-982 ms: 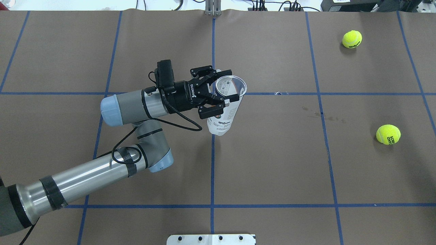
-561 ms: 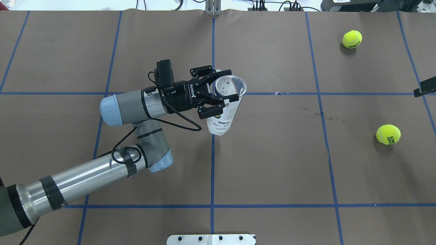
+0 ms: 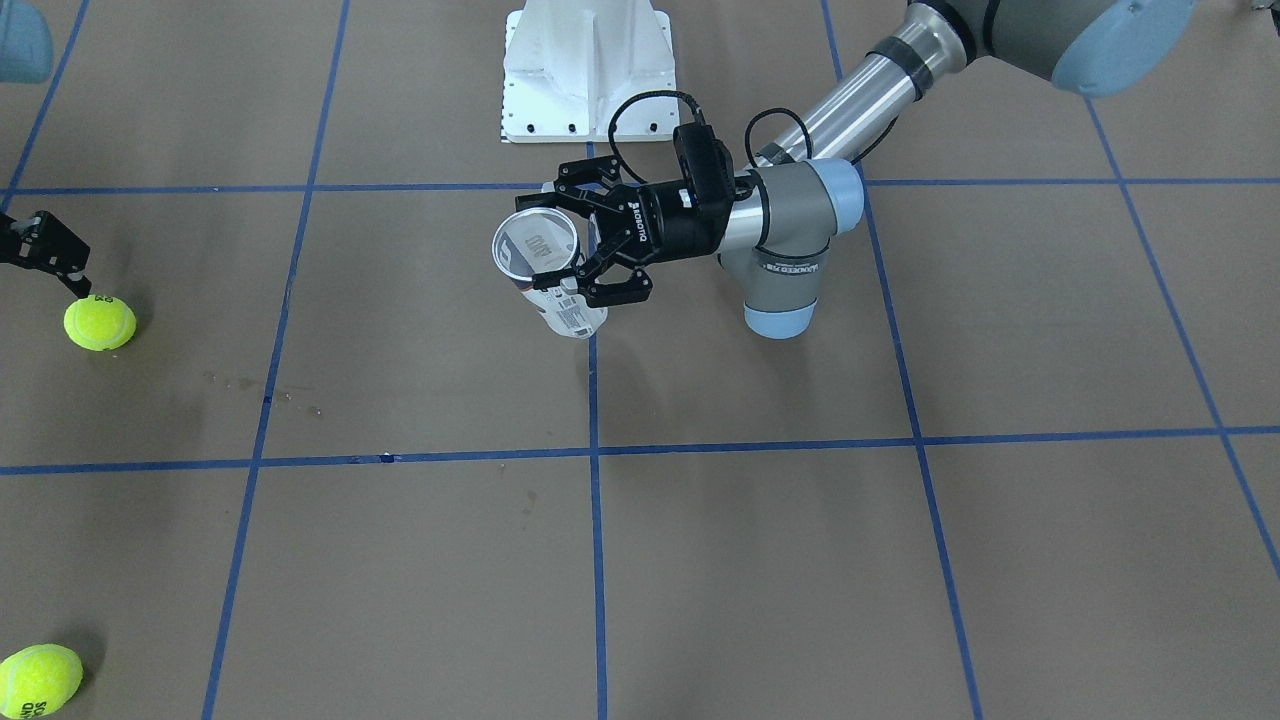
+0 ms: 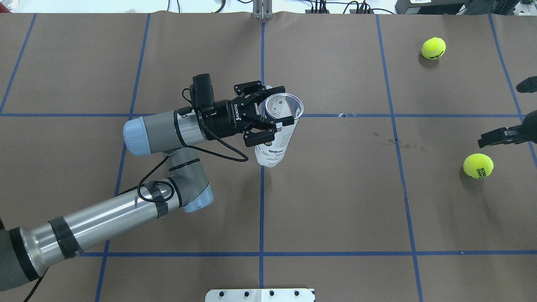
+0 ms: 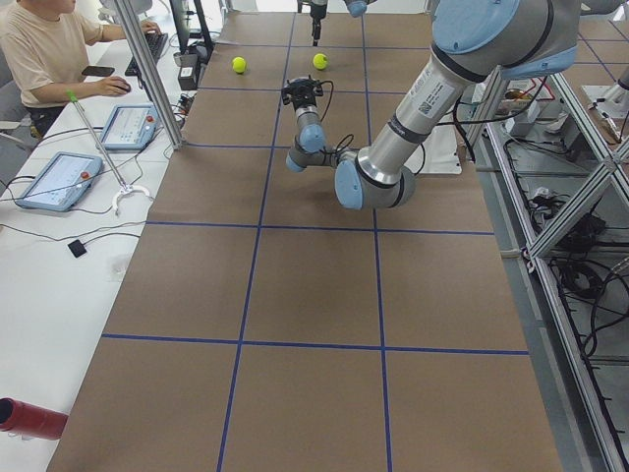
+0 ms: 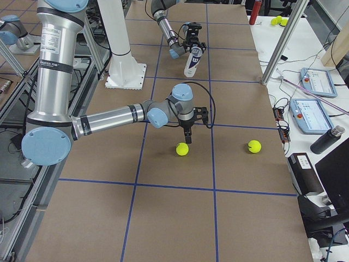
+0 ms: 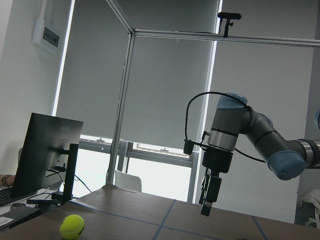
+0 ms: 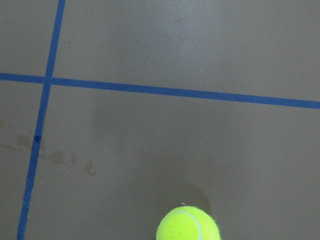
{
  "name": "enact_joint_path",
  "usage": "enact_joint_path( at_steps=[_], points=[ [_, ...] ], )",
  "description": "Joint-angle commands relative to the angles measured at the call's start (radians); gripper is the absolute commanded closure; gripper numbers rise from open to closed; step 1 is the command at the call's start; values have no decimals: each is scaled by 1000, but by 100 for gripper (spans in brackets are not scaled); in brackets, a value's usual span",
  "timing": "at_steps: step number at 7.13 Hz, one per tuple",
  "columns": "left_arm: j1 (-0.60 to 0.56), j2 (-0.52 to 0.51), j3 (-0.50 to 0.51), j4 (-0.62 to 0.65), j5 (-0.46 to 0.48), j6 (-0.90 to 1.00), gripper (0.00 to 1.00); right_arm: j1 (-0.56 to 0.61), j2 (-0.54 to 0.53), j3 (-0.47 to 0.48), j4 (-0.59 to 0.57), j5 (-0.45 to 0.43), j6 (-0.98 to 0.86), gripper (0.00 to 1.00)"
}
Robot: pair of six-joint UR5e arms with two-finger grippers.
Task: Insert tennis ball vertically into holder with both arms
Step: 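Hold the upright can with the left gripper while the right gripper reaches the nearer ball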
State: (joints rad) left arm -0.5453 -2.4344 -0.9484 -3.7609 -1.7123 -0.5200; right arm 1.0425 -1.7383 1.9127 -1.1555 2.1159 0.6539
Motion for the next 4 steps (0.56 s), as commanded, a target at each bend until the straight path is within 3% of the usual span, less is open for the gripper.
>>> enact_joint_path(
  at_steps=[1,4],
  points=[
    [1,0,-1,0,-3,0,29,-50,-24,-85,164,-39,57,0],
    [1,0,0,0,-3,0,29,-102,-24,-156,255,-79,76,0]
  ],
)
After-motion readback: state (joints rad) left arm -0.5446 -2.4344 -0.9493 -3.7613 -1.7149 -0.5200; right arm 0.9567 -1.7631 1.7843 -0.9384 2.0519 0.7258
